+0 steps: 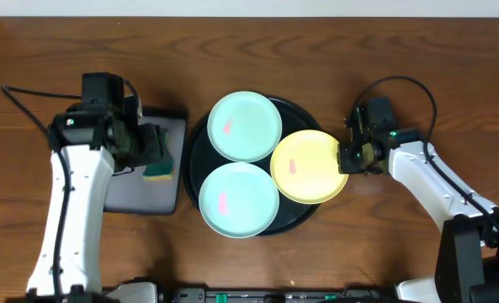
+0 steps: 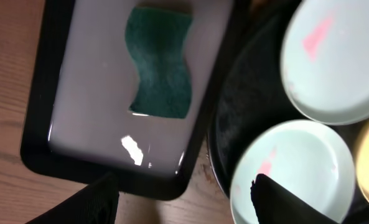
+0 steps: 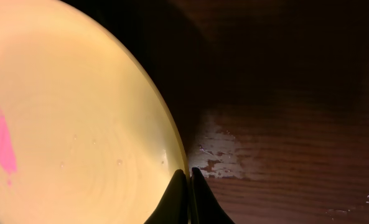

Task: Clean dirty plates on tray and stack at the side
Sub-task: 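Lower left gripper onto the green sponge and grasp it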

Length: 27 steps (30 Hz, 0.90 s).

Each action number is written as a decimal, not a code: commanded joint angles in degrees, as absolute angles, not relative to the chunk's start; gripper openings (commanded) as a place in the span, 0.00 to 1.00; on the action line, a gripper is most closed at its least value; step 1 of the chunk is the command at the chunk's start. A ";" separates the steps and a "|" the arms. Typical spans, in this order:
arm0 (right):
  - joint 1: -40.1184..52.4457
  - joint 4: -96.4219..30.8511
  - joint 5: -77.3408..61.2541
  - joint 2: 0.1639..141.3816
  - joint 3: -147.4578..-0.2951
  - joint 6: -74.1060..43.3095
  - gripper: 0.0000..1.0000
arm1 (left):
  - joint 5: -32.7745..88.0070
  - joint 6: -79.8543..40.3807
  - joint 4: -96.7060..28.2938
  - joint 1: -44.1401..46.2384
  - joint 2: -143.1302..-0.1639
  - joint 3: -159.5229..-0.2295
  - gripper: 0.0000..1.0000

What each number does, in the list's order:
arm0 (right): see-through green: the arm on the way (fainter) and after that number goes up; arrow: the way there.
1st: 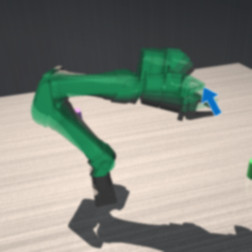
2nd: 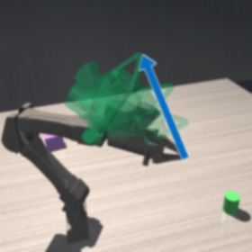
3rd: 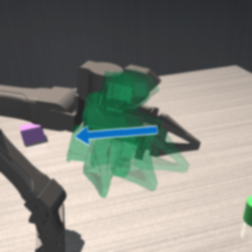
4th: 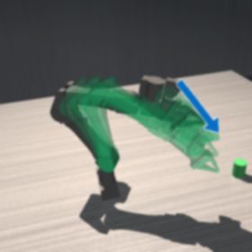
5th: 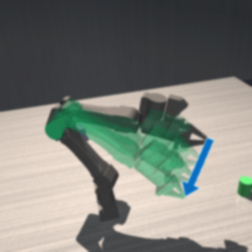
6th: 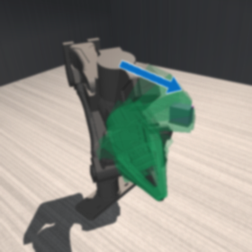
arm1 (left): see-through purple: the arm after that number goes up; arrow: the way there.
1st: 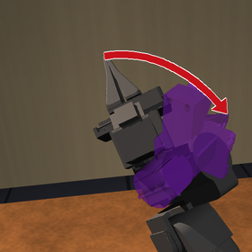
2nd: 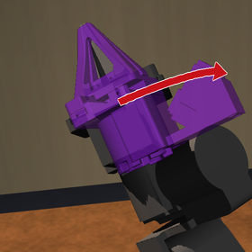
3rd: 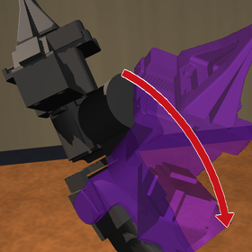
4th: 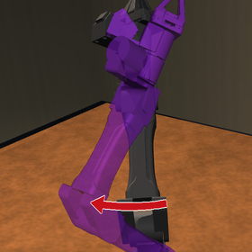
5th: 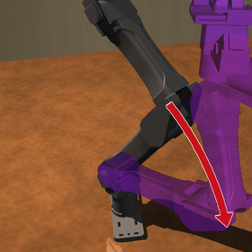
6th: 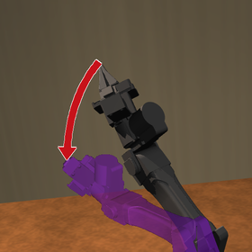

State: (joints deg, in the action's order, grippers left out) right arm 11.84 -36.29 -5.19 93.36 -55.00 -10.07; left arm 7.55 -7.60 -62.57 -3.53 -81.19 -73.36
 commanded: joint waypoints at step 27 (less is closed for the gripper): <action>12.86 -36.03 -6.31 93.82 -54.52 -10.24 0.01 | 2.20 -14.31 -51.27 -3.44 -106.26 -72.53 0.65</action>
